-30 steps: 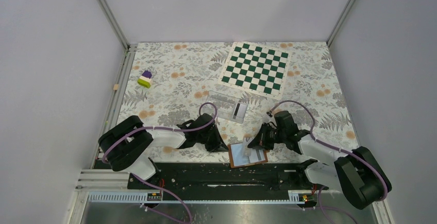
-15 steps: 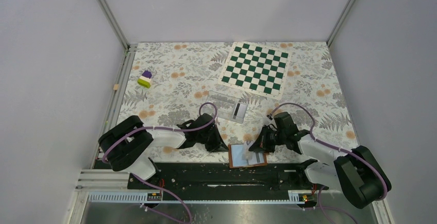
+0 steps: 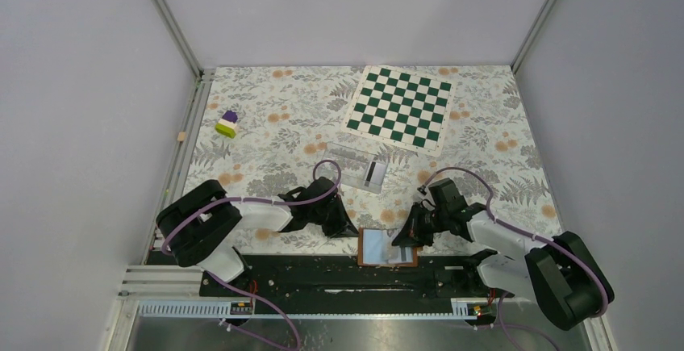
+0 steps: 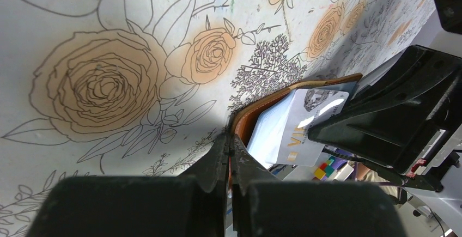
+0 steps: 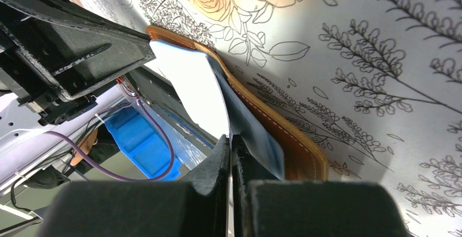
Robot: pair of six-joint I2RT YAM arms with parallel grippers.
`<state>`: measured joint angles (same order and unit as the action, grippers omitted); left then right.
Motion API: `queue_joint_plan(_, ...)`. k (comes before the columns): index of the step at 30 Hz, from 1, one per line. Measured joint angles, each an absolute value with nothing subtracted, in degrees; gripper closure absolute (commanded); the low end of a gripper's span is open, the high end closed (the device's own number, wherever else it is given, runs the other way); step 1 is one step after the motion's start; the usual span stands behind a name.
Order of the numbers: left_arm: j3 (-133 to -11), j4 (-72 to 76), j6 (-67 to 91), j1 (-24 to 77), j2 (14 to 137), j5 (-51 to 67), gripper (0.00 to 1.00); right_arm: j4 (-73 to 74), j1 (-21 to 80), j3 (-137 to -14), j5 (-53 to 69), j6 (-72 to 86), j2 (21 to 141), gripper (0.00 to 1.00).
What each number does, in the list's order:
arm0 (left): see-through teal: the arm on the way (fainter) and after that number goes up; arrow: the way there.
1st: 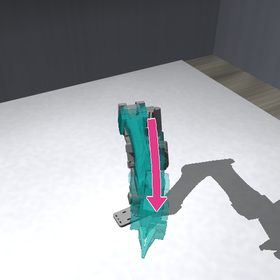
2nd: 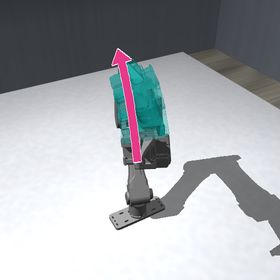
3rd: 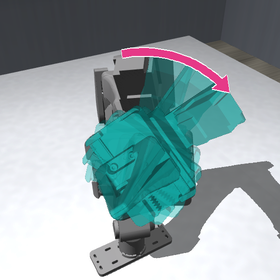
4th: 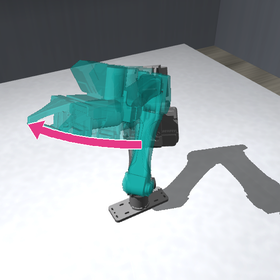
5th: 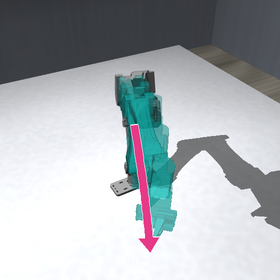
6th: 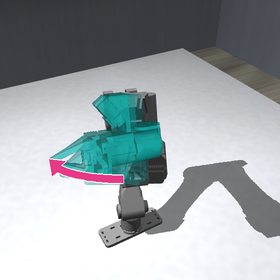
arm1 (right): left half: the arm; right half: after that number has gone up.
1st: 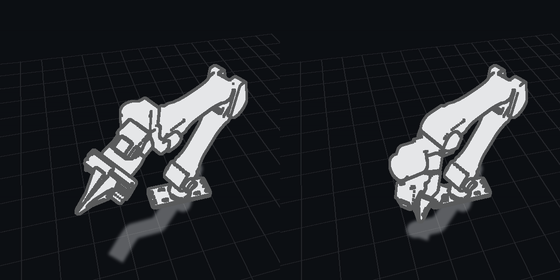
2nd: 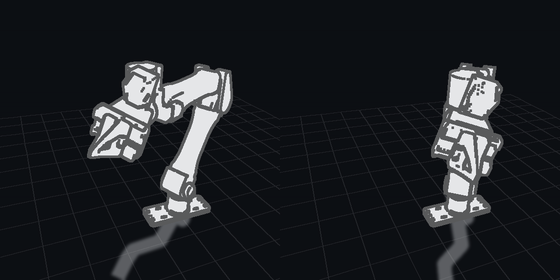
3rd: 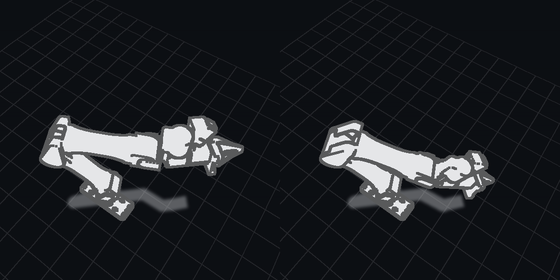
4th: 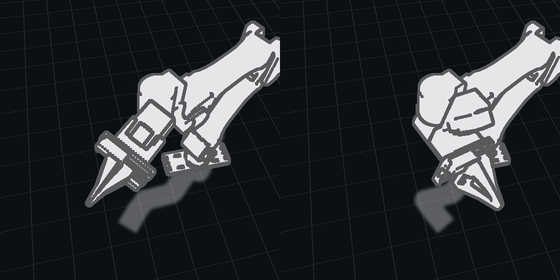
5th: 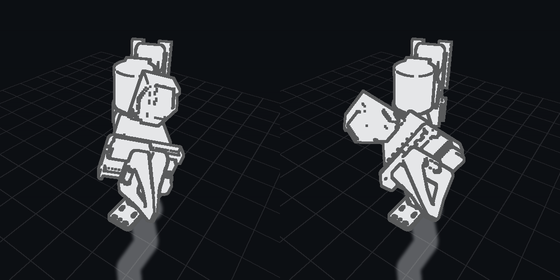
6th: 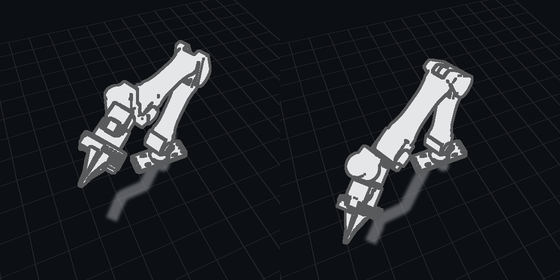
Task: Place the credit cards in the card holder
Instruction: Insert the credit card into the card holder.
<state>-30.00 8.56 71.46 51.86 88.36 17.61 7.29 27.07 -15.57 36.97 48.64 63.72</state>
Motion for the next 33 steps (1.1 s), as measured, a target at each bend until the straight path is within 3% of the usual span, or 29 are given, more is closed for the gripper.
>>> queue_joint_plan(21,-30.28,7.55,71.16,51.86,88.18,17.37,1.0,8.58,26.98,-19.35,42.13,44.47,74.17,1.0)
queue_joint_plan(33,-30.3,7.53,71.16,51.96,88.12,17.26,1.0,17.06,27.11,-19.25,33.67,44.86,60.1,1.0)
